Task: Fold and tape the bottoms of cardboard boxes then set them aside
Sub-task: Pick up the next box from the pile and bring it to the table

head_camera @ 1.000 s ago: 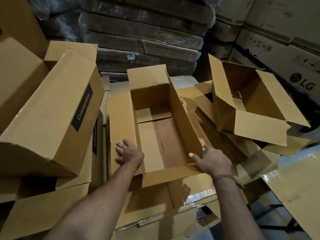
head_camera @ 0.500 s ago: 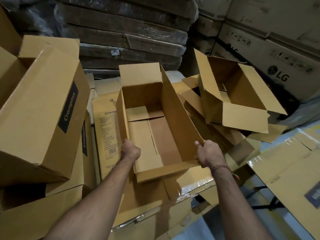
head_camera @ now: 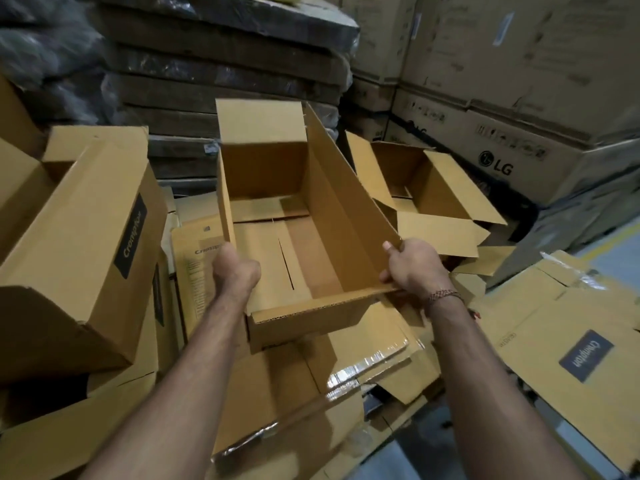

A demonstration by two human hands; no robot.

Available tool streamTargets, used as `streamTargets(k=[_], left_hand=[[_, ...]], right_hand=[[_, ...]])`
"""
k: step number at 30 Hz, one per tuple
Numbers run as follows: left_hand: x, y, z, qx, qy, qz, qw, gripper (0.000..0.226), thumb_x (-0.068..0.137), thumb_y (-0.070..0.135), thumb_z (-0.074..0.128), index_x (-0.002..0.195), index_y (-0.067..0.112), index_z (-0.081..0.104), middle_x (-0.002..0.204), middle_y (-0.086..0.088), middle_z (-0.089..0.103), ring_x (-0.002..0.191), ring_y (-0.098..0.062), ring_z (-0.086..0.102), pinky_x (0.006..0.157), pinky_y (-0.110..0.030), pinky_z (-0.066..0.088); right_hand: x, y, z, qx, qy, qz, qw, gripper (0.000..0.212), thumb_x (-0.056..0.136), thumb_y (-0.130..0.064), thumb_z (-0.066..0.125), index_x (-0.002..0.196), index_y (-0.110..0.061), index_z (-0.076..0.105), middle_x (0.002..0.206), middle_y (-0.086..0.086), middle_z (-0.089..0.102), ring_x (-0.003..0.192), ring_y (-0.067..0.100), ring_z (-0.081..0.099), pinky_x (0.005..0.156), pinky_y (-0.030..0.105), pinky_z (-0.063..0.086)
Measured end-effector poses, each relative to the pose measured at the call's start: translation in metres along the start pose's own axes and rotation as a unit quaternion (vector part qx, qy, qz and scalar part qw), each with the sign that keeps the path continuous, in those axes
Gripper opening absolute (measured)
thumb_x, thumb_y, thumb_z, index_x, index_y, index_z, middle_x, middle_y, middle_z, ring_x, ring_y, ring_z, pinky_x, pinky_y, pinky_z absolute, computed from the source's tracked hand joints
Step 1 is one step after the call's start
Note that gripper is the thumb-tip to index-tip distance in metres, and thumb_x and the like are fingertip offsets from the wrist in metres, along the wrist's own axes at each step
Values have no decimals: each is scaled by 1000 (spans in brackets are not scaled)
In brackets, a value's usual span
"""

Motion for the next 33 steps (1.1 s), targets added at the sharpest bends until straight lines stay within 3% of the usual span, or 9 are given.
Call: streamTargets(k=[2,4,7,9,17,22,25,29,33], left_hand=[[-23,16,-16,-24,7,32,999,35,100,9,65,133,9,55,129,-13,63,118,-33,63,87,-41,56],[-51,36,-31,-42,2,60,997,33,100,10,64,132,9,56,128,-12,64,118,-33,64,90,-43,58],[-94,66,-41,-62,10,99,993,34,100,7,63,133,9,56,127,-9,63,114,-29,63,81,-37,56],[-126,84,-40,-62,2,124,990,36,100,4,61,134,9,54,126,-9,61,111,-28,62,76,-34,51],[-250,142,10,-104,-96,209,968,33,99,4,62,131,10,55,123,-12,63,109,-29,64,80,-38,57],[-317,185,73,-133,-171,255,942,37,98,9,68,132,16,56,129,-9,64,119,-30,64,89,-39,59],[-359,209,118,-148,-216,269,927,35,99,8,67,131,17,57,129,-6,66,120,-27,64,87,-35,57],[-410,237,189,-143,-289,275,906,34,98,8,68,128,18,57,129,-6,66,120,-28,64,92,-39,58],[-448,259,264,-130,-349,278,885,37,96,7,68,129,17,56,130,-7,65,120,-28,63,85,-36,56]], right_hand=[[-21,-1,-29,4,21,-6,1000,42,108,-48,45,96,-18,71,84,-2,76,78,14,70,58,28,46],[-41,0,-62,15,43,-8,999,38,108,-48,45,97,-20,68,83,-3,77,79,13,71,62,30,50],[-69,11,-115,38,76,-11,996,30,107,-47,45,95,-23,58,77,-3,78,85,14,73,86,45,60],[-89,25,-150,39,96,-23,994,30,108,-46,45,91,-24,54,73,-4,78,86,15,74,91,46,60],[-160,122,-270,78,165,46,982,33,110,-41,45,108,-12,60,72,5,78,71,24,77,62,37,64],[-185,210,-325,107,205,106,967,36,110,-43,44,121,-11,54,75,5,79,68,28,75,63,37,62],[-199,261,-357,120,240,134,954,33,111,-39,44,117,-8,55,75,8,78,67,34,73,57,34,59],[-204,319,-398,98,282,184,936,32,111,-37,45,101,-8,55,70,7,77,49,25,69,40,25,53],[-182,381,-433,68,295,226,926,40,111,-36,45,117,3,54,69,7,77,44,19,68,37,21,49]])
Point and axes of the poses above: each hand's wrist, its own x-axis towards the middle knuckle, its own z-axis out of the palm, y = z × x, the point moved 1 cm from there along x, towards the middle knuckle
